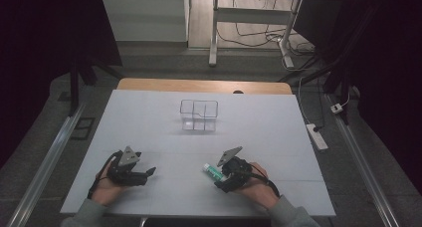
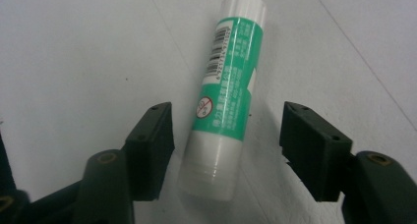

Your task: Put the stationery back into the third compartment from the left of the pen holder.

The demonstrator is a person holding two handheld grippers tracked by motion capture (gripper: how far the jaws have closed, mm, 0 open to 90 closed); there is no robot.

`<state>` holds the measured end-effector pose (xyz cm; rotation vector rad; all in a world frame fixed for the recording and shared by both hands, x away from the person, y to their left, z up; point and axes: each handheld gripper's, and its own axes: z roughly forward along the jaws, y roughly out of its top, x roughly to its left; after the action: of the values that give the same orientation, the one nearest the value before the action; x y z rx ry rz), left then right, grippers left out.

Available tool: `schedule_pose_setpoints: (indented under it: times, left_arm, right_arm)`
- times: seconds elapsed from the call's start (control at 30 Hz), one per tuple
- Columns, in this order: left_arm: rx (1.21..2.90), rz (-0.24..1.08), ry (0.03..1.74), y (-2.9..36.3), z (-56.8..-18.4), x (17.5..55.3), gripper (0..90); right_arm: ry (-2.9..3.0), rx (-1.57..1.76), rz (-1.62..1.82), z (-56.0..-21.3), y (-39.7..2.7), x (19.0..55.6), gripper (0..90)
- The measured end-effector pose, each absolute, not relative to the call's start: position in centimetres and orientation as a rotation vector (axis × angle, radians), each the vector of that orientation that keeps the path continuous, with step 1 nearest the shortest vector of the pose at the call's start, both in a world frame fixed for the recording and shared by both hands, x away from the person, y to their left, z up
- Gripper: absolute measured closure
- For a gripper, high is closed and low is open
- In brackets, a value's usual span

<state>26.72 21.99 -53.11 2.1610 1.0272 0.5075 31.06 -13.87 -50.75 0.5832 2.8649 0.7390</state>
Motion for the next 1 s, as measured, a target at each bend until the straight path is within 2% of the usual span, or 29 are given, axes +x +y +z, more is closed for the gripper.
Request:
schedule_pose_setpoints:
  times: [0.2,0.27,0.37,1.0]
  left_arm:
    - [2.161,0.506,1.023,22.0,-53.1,26.7,21.9]
    - [2.161,0.508,1.024,22.0,-53.1,26.7,21.9]
    - [2.161,0.51,1.023,22.0,-53.1,26.7,21.9]
    - [2.146,0.53,0.972,21.5,-52.5,26.3,22.1]
  right_arm:
    - [2.874,0.58,0.718,-51.0,-13.6,31.0,51.4]
    - [2.873,0.593,0.716,-50.9,-13.6,31.0,58.5]
    - [2.864,0.622,0.722,-50.8,-13.7,31.0,64.4]
    - [2.801,0.645,0.857,-49.4,-15.0,31.7,65.5]
